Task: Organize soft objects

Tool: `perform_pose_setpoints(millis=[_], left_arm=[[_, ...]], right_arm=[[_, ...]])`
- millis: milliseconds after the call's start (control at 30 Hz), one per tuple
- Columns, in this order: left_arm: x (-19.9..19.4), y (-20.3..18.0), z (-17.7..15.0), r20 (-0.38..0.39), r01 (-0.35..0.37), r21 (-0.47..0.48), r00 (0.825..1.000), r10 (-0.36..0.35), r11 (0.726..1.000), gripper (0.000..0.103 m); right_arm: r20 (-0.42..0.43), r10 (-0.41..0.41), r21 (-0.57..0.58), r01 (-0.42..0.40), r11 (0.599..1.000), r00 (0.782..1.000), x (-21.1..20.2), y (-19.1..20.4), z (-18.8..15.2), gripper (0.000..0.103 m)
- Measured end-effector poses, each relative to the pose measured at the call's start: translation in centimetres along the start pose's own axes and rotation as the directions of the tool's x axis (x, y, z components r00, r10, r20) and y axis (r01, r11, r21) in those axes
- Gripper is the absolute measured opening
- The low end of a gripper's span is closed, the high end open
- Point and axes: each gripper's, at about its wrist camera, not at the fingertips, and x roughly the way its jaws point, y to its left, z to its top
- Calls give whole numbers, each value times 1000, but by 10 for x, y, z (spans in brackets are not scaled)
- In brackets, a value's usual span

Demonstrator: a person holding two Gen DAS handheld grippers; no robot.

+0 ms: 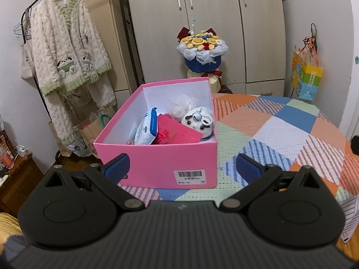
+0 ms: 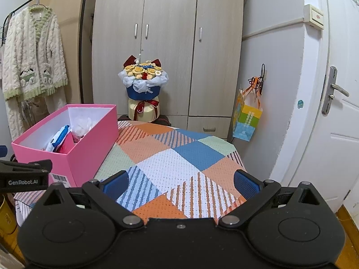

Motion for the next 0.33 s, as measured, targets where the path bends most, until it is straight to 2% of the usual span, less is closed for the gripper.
perform_pose_setpoints(millis=[333], left_arm=[[-4, -2, -1, 11, 14, -1, 1000, -14, 1000, 102]], right_arm=[[-4, -6, 8, 6, 1000, 1000, 1, -3, -2, 101]])
